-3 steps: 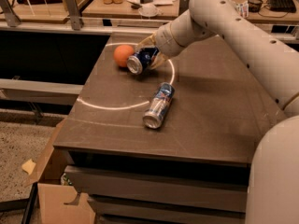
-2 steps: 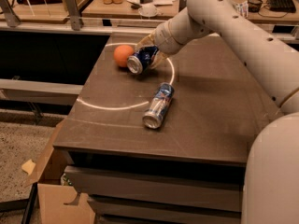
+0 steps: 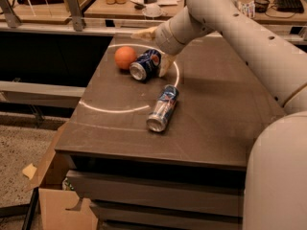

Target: Move pepsi can near orange

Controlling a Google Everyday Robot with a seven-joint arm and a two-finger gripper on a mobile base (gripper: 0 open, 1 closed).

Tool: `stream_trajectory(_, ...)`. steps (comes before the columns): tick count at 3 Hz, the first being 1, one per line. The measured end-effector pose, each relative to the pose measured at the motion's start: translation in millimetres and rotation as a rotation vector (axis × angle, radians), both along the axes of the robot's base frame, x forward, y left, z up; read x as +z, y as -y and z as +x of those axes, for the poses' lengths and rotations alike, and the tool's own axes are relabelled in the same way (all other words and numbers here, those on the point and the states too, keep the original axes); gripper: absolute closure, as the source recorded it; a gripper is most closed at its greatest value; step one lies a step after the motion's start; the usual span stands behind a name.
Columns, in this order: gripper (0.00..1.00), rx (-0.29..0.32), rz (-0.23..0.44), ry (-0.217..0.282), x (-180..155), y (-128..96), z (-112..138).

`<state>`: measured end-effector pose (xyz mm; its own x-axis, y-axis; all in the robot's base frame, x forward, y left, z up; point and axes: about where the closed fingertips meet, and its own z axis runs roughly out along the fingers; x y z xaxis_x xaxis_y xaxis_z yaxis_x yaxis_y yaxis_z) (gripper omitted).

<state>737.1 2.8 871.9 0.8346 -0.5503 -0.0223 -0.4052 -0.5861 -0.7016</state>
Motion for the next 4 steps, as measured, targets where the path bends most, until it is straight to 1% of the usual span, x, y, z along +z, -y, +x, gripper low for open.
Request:
stream_trajectory(1,0.00,-0.017,-0.003,0.009,9,7,4)
stream_trajectory(2,0.00,-0.079,-0.005,0.066,42,45,13)
stream_trajectory(3,0.00,-0.178,-0.005,0.161,90,101,22)
stream_trajectory(4,0.00,-0.320,-0.050,0.277,135,161,25)
